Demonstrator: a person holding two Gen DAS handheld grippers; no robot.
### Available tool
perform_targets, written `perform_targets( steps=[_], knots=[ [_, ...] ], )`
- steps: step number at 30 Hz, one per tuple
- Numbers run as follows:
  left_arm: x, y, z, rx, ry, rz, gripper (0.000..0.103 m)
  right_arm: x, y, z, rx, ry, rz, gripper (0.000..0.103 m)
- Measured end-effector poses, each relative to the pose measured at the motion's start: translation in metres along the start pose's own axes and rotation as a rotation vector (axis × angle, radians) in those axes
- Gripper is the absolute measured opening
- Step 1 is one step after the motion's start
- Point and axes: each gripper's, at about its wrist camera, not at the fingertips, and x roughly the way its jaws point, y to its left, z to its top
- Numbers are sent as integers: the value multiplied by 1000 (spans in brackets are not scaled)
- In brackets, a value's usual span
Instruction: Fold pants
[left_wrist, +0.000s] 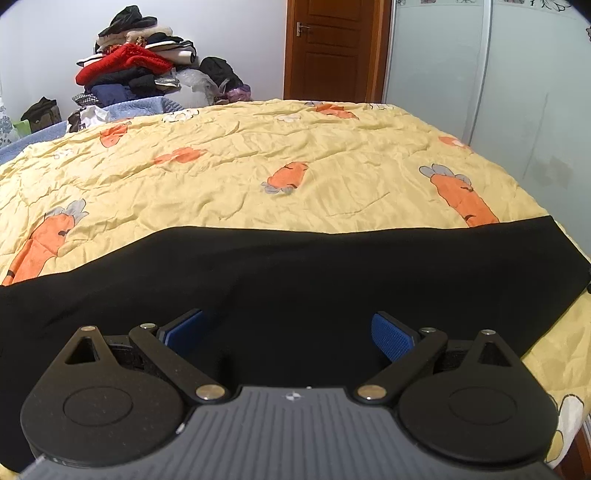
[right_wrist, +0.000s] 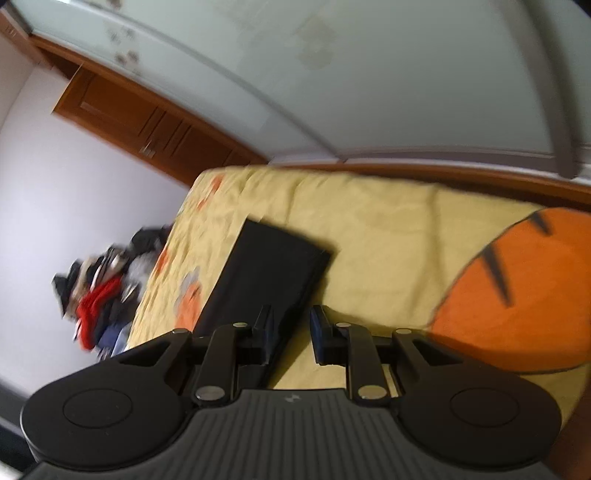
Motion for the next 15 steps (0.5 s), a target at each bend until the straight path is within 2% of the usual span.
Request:
perform_targets(
  steps=[4, 7, 12, 14, 15],
  knots=[
    [5, 0, -1, -15, 15, -1, 98, 3, 2, -3, -35, -12, 57, 49],
    [8, -3, -3, -20, 28, -18, 98, 18, 15, 2, -73, -20, 61, 60],
    [12, -8, -7, 18, 59, -31, 98, 28, 16, 6, -42, -71, 69, 60],
    [13, -8, -7, 22, 66, -45, 98, 31, 16, 6, -41, -91, 53, 52],
    [13, -9, -7, 26, 66, -50, 98, 34, 17, 5, -51, -85, 38, 41]
  ],
)
